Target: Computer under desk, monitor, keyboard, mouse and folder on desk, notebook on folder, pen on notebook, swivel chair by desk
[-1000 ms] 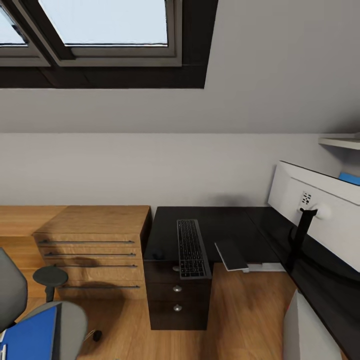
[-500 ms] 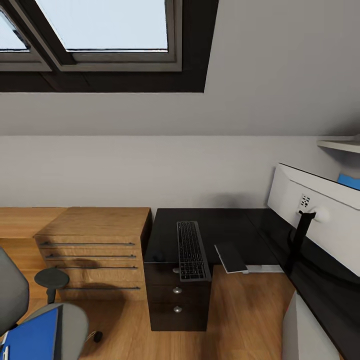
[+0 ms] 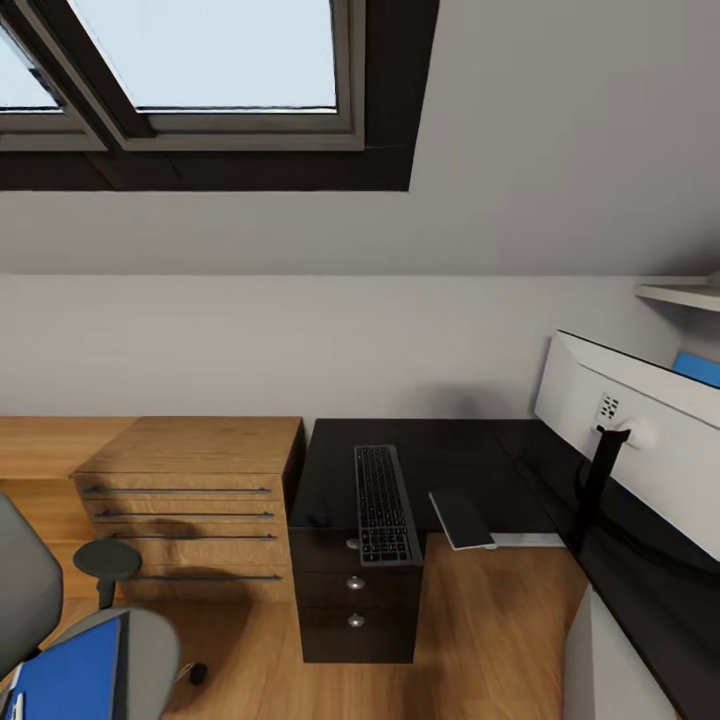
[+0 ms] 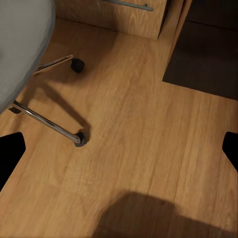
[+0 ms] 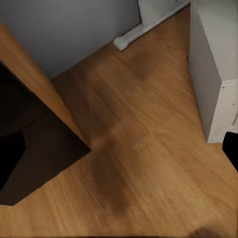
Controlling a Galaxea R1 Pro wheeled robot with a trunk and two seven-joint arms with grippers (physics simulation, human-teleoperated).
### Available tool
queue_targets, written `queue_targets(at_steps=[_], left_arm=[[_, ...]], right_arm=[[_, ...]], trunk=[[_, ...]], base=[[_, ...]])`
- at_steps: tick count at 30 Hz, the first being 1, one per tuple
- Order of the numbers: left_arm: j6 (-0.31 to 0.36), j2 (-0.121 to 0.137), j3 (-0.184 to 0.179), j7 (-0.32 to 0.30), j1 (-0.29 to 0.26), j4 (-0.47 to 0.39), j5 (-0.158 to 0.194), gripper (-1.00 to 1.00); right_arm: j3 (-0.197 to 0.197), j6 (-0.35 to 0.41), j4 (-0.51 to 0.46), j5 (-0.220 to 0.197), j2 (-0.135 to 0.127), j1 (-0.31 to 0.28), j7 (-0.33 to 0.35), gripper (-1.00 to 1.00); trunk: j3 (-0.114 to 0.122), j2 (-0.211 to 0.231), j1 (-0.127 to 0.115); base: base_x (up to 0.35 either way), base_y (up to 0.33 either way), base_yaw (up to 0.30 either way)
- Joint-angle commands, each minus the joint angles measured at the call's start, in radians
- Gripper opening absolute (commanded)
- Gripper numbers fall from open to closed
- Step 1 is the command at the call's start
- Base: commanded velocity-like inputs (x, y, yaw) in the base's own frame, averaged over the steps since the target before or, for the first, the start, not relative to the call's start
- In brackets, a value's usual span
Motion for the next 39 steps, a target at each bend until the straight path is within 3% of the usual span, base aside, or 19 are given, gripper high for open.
queue_targets(at_steps=[1,16,18,20,24,26,32,39], left_arm=[[-0.004,-0.001,0.001,0.000,0.000,-0.001,0.010,1.00],[-0.043,-0.002,0.000,-0.001,0.000,0.002,0.009,1.00],[-0.041,-0.006,-0.005,-0.003,0.000,0.015,0.008,1.00],[-0.041,-0.012,-0.006,-0.004,0.000,0.000,0.004,1.00],[-0.026,-0.037,-0.007,-0.003,0.000,-0.111,-0.050,1.00],[0.017,-0.046,-0.007,-0.002,0.000,-0.184,-0.079,1.00],[0.203,-0.076,-0.007,0.001,0.000,-0.358,-0.103,1.00],[0.411,-0.089,-0.008,0.003,0.001,-0.526,-0.109,1.00]], right_arm=[[-0.004,-0.002,0.003,0.000,0.000,-0.001,0.006,1.00],[-0.002,-0.084,0.037,0.020,0.001,-0.001,0.007,1.00],[0.045,-0.094,0.036,0.070,0.001,-0.001,0.013,1.00],[0.058,-0.095,0.033,0.085,-0.001,-0.001,0.012,1.00],[0.074,-0.089,-0.026,0.109,-0.017,-0.001,0.008,1.00],[0.077,-0.079,-0.086,0.113,-0.031,-0.001,0.006,1.00],[0.078,-0.006,-0.243,0.116,-0.065,-0.001,-0.005,1.00],[0.077,0.201,-0.464,0.120,-0.098,-0.001,-0.114,1.00]], trunk=[[0.002,0.006,-0.004],[0.044,0.111,-0.061],[0.051,0.125,-0.069],[0.057,0.139,-0.077],[0.070,0.167,-0.092],[0.076,0.181,-0.100],[0.095,0.223,-0.123],[0.117,0.272,-0.149]], base=[[0.000,0.000,0.062],[0.000,0.000,0.019],[0.000,0.000,0.000],[0.000,0.000,0.000],[0.000,0.000,0.000],[0.000,0.000,0.000],[0.000,0.000,0.000],[0.000,0.000,0.000]])
